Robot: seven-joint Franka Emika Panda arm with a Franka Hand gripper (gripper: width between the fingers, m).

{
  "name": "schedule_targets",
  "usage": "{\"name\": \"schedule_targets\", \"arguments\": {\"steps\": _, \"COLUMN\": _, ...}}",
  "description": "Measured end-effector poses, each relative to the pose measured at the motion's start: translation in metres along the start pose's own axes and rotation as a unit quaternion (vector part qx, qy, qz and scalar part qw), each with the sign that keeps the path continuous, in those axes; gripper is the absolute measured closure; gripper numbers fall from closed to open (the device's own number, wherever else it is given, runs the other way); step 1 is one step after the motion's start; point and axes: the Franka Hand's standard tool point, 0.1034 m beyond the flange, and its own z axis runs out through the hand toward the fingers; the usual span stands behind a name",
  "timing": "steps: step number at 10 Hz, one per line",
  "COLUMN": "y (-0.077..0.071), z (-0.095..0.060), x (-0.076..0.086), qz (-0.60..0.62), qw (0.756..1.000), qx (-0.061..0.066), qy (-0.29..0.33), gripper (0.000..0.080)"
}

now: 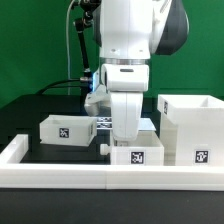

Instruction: Assemble drawer

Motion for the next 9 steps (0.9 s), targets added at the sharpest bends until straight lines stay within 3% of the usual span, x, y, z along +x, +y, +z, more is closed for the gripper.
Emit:
{"name": "schedule_targets", "arguments": {"steps": 1, "y": -0.0003, "z": 0.0005, "x": 0.0024, "qz": 0.002, "qw": 1.0, "qx": 0.0, "qy": 0.001, "gripper": 0.0758}}
{"name": "schedule_targets", "arguments": {"steps": 2, "y": 0.0027, "z": 0.0001, "x": 0.0033, "qz": 0.002, "qw": 1.0, "qx": -0.024, "qy": 0.003, "gripper": 0.0758}}
{"name": "schedule_targets", "arguments": {"steps": 8, "y": -0.0053, "z": 0.0045, "x": 0.005, "qz": -0.002, "qw": 1.0, "qx": -0.009, "qy": 0.003, "gripper": 0.0758}}
{"name": "schedule_targets", "arguments": {"steps": 9, "y": -0.007, "z": 0.0045, "x": 0.0073, "qz": -0.007, "qw": 1.0, "qx": 0.001, "qy": 0.001, "gripper": 0.0758}}
